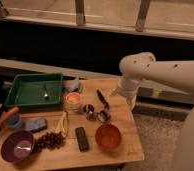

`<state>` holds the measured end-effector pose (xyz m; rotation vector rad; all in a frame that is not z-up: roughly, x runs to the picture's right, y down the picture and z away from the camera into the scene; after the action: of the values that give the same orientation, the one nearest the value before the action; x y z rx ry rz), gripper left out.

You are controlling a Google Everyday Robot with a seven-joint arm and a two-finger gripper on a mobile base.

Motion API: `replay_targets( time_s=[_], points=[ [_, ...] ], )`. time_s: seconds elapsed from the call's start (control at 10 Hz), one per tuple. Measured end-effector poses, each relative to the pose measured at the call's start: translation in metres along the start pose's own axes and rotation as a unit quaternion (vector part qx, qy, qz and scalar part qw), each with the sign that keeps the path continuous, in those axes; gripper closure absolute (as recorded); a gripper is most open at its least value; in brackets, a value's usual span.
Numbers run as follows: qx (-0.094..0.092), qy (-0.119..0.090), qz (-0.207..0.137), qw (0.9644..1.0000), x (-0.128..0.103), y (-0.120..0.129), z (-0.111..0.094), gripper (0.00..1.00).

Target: Wipe red bowl with eraser

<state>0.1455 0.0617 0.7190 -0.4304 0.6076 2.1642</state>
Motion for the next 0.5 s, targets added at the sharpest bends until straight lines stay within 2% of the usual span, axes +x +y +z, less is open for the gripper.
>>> replay_targets(
  time_s=[0.2,0.3,0.5],
  points=[
    [0.0,0.0,-0.001,1.0,0.0,0.001,0.0,0.28],
    [-0.001,0.001,-0.014,0.9999,0.003,0.004,-0.003,0.28],
    [0.0,0.009,-0.068,0.9976,0.023,0.023,-0.004,0.28]
  ],
)
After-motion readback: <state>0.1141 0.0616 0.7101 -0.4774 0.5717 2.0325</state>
